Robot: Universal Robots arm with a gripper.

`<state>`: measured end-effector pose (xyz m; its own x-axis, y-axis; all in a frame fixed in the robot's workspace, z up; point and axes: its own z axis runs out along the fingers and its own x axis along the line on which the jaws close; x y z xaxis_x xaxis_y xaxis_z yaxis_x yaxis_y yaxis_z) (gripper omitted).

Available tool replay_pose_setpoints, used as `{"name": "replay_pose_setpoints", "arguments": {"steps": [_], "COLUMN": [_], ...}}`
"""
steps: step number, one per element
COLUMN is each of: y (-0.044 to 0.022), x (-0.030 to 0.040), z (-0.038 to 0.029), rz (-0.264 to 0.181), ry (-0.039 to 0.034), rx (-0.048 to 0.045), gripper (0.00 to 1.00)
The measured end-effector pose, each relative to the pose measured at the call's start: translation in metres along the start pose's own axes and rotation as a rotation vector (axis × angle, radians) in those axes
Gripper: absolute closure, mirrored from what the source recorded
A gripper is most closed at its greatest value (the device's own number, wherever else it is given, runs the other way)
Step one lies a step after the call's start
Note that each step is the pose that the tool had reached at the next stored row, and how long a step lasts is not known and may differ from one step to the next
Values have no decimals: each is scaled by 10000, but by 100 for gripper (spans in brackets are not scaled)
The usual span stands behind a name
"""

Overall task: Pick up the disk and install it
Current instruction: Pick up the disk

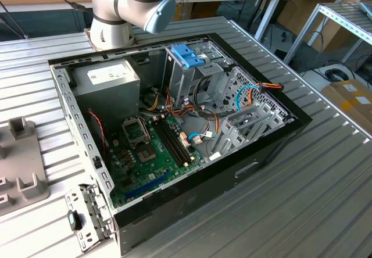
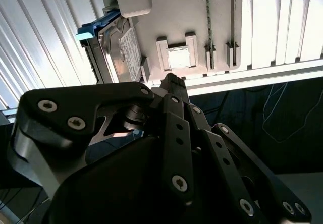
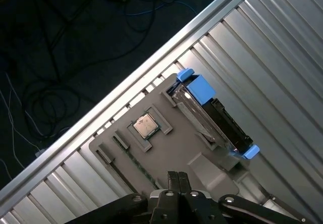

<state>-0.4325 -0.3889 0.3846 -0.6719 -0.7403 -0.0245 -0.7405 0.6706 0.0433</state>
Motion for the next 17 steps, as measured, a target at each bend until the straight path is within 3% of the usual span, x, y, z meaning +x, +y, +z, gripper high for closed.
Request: {"name": "replay_pose_setpoints", "arguments": {"steps": [17], "y": [0], "x": [0], "z": [0], "rz": [-488], "ry": [21], "rx": [-12], "gripper": [90]}}
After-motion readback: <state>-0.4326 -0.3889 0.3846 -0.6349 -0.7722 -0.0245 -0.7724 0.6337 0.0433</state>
